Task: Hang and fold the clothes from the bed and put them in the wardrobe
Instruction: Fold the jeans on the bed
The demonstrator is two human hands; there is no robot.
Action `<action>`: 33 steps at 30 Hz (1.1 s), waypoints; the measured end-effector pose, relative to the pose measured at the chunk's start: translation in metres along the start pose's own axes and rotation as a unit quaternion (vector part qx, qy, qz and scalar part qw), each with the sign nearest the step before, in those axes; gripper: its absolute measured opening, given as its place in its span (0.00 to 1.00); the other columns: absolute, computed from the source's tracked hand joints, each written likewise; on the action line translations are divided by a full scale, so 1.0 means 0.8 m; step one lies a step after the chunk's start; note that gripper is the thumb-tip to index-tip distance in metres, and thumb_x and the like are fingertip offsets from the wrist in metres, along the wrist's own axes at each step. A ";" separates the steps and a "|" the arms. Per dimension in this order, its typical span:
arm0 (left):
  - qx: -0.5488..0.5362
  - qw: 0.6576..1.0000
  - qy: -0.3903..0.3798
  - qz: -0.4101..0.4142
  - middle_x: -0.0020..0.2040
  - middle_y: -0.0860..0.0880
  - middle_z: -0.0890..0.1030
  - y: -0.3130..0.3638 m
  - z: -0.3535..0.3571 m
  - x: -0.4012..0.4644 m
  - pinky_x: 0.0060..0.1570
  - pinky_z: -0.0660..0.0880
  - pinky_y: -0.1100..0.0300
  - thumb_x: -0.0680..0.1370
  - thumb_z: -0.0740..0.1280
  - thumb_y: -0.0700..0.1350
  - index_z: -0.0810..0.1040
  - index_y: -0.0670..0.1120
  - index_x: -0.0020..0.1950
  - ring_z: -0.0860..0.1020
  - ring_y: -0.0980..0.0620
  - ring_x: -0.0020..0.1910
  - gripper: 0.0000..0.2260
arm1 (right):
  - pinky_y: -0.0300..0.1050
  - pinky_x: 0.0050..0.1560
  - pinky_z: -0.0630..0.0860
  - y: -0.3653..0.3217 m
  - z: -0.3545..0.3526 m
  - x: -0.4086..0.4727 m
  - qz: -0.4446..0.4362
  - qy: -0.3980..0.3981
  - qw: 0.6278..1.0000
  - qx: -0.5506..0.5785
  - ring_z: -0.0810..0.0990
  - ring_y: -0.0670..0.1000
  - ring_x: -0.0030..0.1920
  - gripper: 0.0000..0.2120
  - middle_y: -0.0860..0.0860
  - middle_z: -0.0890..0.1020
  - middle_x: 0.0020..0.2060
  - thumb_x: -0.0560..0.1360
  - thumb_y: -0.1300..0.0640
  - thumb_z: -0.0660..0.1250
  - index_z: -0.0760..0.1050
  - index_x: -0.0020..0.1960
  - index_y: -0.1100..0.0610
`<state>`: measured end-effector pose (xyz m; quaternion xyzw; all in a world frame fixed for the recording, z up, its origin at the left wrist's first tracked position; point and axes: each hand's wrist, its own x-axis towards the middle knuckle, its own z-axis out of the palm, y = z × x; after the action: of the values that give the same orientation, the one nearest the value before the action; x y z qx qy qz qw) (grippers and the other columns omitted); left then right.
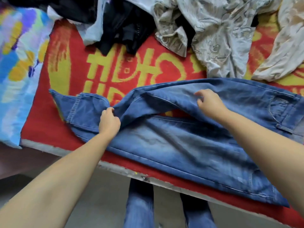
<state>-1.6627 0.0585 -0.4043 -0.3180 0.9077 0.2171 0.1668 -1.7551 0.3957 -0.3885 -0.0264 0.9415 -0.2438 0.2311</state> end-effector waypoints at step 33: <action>0.194 0.942 0.044 0.269 0.55 0.33 0.73 -0.067 -0.176 0.335 0.54 0.70 0.42 0.73 0.64 0.35 0.74 0.37 0.58 0.72 0.34 0.56 0.13 | 0.54 0.55 0.73 -0.234 0.142 0.121 -0.099 -0.039 0.988 -0.115 0.73 0.60 0.61 0.16 0.58 0.72 0.62 0.77 0.62 0.60 0.71 0.65 0.58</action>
<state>-1.8500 -0.1851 -0.4186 -0.0330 0.9904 0.0592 0.1202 -1.8024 0.1645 -0.4287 -0.1551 0.9463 -0.1548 0.2377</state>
